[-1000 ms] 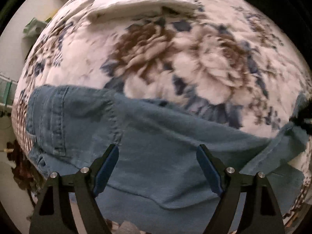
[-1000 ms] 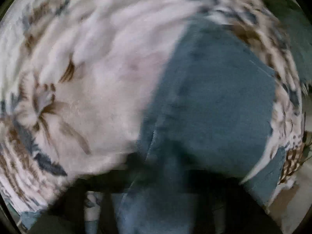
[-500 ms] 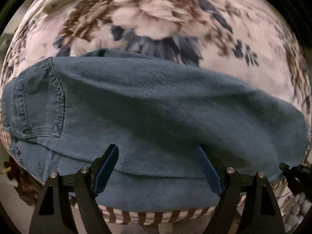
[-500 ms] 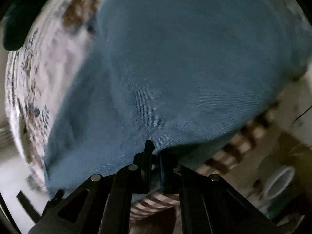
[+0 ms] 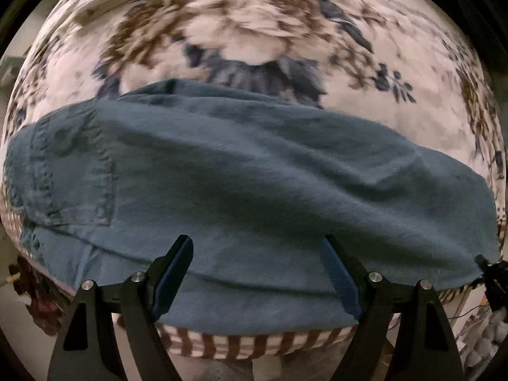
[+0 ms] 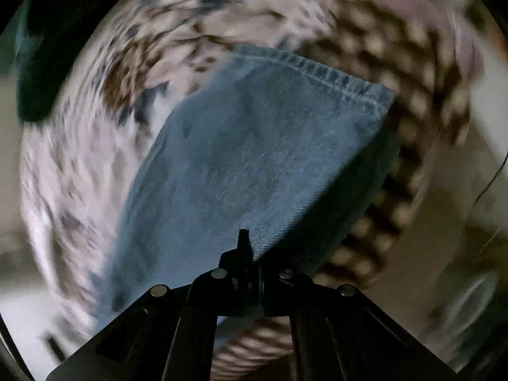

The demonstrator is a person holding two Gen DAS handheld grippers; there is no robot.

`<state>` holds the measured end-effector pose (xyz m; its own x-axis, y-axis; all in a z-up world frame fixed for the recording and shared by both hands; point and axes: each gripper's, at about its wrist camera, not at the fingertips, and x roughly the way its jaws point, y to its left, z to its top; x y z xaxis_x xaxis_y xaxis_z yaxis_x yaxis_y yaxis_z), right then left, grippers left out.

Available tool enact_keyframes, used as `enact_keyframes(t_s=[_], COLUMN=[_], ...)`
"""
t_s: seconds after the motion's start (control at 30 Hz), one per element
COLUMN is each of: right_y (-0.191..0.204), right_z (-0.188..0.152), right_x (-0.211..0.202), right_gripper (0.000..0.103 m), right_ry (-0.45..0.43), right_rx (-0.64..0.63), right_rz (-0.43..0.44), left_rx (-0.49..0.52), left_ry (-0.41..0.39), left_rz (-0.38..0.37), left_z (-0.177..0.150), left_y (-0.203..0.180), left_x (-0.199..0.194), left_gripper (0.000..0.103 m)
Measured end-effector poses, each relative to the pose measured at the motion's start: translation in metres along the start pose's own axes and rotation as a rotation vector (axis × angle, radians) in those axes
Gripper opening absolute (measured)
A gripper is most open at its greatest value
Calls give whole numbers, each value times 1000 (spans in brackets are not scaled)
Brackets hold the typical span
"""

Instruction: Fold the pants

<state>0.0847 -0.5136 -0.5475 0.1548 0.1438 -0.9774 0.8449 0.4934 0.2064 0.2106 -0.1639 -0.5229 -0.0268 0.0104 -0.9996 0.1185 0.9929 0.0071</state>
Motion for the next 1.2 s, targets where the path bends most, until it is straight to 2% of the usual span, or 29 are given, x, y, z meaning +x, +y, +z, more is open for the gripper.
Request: enact_keyframes(t_s=[0.03,0.07,0.1,0.13,0.17,0.2,0.27,0.33,0.37,0.43,0.57,0.63,0.73,0.77,0.8,0.83,0.87,0.9,1.0,1.2], right_y=[1,-1,-7,-10,-11,-8,5,24,37,68,132,155,162,164,163,174,177,178,195,210], right_z=[2,3,2,2,-2,-10,-31,-65,-83,-108,-165,-182,-203,-204,-206,-210,-212,-214,-221,-228], right_x=[7,18,32,34,29,21,7,-6,-7,-1,39,61,94,104,107,117,118,115,101,66], right_gripper=[7,16,19,27,39,44,57,57,57,57,57,57,57,57,55,41,16,8,3,3], right_ry=[34,89,157,176,169,141,104,86,92,129,258,283,319,311,278,250,222,199,146,151], right_rx=[-24,-27,21,52,72,69,50,16,3,-21,-68,-48,68,93,120,138,149,148,73,-14], right_rz=[-30,-50,-31,7,46,70,65,-10,-19,15,158,175,193,186,183,179,162,149,86,85], left_rx=[-12,-24,-41,-65,-89,-112,-167,-241,-290,-379,-531,-597,-673,-694,-708,-713,-703,-689,-680,-684], left_ry=[0,0,0,-4,-8,-8,4,23,21,-3,-41,-48,-62,-71,-81,-103,-130,-141,-198,-252], left_rz=[-1,-1,-1,-6,-11,-13,-26,-49,-70,-106,-78,-60,-76,-82,-88,-95,-76,-41,-32,-56], left_z=[-2,-4,-7,-10,-13,-17,-24,-30,-33,-37,-37,-33,-22,-17,-14,-9,-4,2,9,-34], left_y=[8,15,24,35,47,58,86,121,142,184,269,300,337,345,353,359,360,361,369,384], left_x=[-1,-2,-2,-3,-4,-5,-3,-2,-3,-7,-6,-2,8,12,14,15,14,12,-1,-47], left_gripper=[81,81,81,81,81,81,84,84,84,84,84,84,84,80,70,59,34,26,18,17])
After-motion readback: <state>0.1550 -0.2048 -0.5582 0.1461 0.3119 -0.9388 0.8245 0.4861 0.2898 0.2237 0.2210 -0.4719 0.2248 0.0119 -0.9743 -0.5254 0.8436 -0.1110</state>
